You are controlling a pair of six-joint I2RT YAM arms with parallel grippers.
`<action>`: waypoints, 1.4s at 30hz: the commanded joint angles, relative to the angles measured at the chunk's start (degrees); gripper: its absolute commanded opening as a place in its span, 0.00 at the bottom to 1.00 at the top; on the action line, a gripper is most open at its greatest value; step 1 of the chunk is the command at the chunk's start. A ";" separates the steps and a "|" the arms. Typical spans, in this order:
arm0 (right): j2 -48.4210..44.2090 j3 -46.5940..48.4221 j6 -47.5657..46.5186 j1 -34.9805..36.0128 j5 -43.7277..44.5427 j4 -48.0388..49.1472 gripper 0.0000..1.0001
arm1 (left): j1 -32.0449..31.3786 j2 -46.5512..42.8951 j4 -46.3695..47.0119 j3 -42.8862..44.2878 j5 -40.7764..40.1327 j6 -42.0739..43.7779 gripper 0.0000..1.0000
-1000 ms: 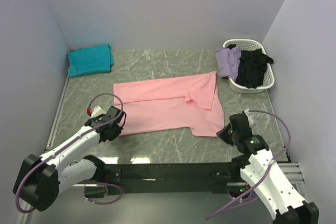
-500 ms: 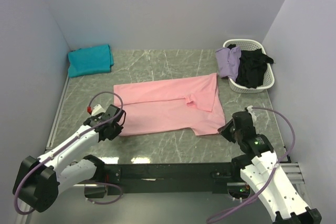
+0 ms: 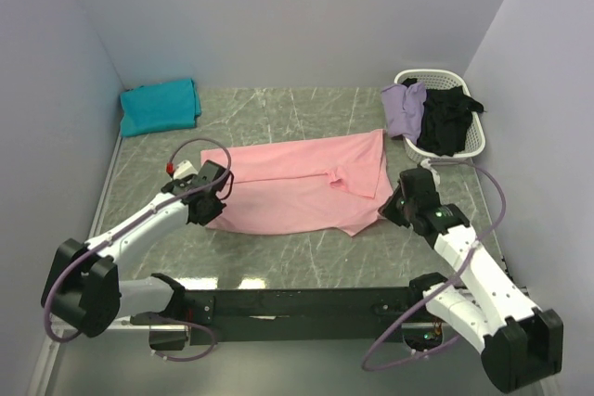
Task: Fold and stack the t-shirts
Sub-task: Fold the tshirt
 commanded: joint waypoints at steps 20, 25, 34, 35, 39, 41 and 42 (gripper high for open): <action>21.46 14.78 -8.08 -3.88 1.94 10.83 0.00 | 6.83 7.76 4.49 4.85 -2.51 6.32 0.01; 24.98 16.27 -9.22 -4.93 1.41 12.15 0.00 | 7.18 9.34 5.28 5.55 -2.86 6.67 0.01; 30.60 21.37 -11.24 -5.81 2.12 12.42 0.00 | 7.79 12.68 6.34 7.75 -4.09 7.64 0.01; 31.22 21.90 -11.51 -5.99 1.94 12.33 0.00 | 7.97 13.20 6.60 7.84 -4.09 8.07 0.01; 34.56 23.74 -12.04 -6.25 0.89 12.59 0.00 | 8.76 15.22 8.45 8.54 -2.78 9.13 0.01; 36.93 24.88 -12.30 -6.34 0.62 12.68 0.00 | 8.76 16.97 8.63 9.15 -2.86 9.31 0.01; 37.72 25.15 -12.30 -6.34 0.53 12.86 0.00 | 8.85 17.51 8.63 9.94 -2.95 9.39 0.01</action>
